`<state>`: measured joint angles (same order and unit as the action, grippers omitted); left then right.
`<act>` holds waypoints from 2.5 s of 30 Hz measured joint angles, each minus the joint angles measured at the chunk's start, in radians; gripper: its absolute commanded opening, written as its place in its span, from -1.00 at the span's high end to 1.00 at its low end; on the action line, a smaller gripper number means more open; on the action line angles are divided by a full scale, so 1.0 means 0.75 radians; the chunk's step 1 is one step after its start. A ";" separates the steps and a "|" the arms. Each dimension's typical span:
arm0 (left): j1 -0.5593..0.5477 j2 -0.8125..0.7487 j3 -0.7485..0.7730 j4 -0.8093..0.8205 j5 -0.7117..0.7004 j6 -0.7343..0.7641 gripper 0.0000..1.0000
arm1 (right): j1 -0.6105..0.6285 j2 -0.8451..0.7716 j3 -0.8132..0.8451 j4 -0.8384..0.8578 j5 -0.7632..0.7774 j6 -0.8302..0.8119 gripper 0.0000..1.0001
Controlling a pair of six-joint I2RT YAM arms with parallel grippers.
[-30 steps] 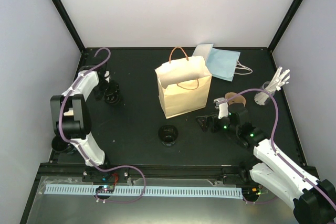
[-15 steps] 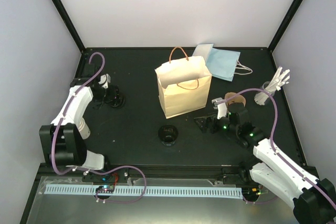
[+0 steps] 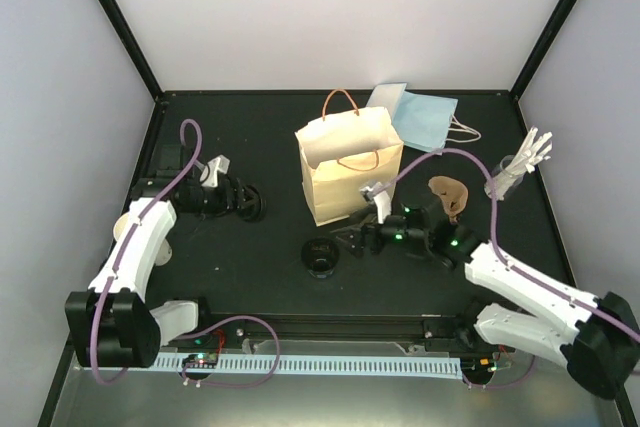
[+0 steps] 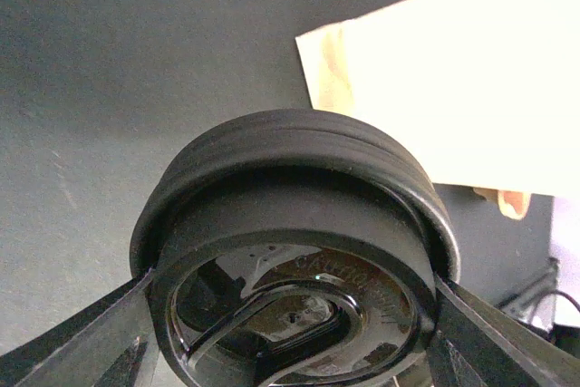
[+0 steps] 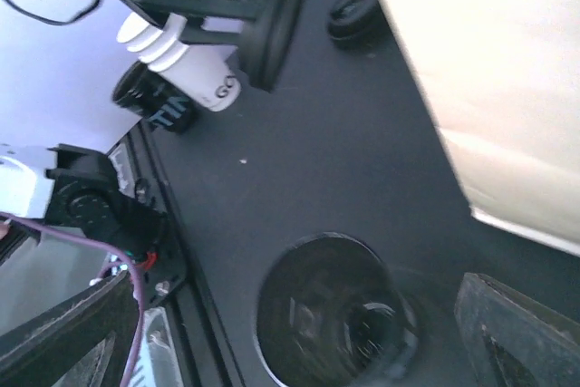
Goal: Pack the takeout coffee
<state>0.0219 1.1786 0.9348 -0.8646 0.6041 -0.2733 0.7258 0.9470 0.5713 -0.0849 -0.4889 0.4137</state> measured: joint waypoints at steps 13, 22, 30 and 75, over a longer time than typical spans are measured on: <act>-0.006 -0.076 -0.135 0.032 0.278 -0.004 -0.48 | 0.253 0.543 0.498 0.023 0.087 -0.073 -0.92; -0.006 -0.136 -0.141 0.017 0.353 0.021 -0.48 | 0.300 0.736 0.649 0.025 0.089 -0.070 -0.90; -0.006 -0.165 -0.145 -0.006 0.408 0.039 -0.48 | 0.305 0.798 0.679 0.025 0.153 -0.052 -0.83; -0.009 0.038 -0.021 -0.087 -0.280 0.045 -0.49 | 0.306 0.627 0.599 -0.076 0.479 -0.036 -0.76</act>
<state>0.0151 1.2068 0.9188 -0.9302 0.3943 -0.2398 0.9550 1.4174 1.0203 -0.1417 -0.1295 0.3870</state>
